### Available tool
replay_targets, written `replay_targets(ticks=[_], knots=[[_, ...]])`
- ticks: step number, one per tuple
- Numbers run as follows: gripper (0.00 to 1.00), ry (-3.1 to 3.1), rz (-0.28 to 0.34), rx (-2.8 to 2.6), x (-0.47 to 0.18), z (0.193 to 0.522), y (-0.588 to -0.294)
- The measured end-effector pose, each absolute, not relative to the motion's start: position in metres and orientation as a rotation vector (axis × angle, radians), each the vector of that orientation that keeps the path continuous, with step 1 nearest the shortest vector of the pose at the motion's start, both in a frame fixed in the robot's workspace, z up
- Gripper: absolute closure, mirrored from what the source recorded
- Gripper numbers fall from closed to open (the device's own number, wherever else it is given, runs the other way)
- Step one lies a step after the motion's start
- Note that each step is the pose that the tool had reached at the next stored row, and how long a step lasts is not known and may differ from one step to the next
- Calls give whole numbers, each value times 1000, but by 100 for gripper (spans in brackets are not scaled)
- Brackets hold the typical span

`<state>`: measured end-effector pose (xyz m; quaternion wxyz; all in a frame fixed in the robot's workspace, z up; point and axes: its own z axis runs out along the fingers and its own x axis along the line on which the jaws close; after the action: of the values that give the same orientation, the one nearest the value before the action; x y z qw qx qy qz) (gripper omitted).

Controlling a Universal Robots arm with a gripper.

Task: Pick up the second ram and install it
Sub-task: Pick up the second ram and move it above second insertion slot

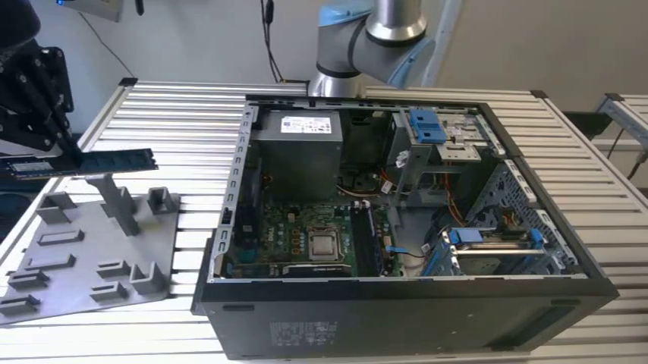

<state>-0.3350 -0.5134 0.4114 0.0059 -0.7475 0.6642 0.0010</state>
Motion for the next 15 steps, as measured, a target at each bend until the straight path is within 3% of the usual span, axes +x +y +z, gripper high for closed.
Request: replay_targets(ticks=[15], knots=[[86,2079,4,-2340,-313,411,-513]])
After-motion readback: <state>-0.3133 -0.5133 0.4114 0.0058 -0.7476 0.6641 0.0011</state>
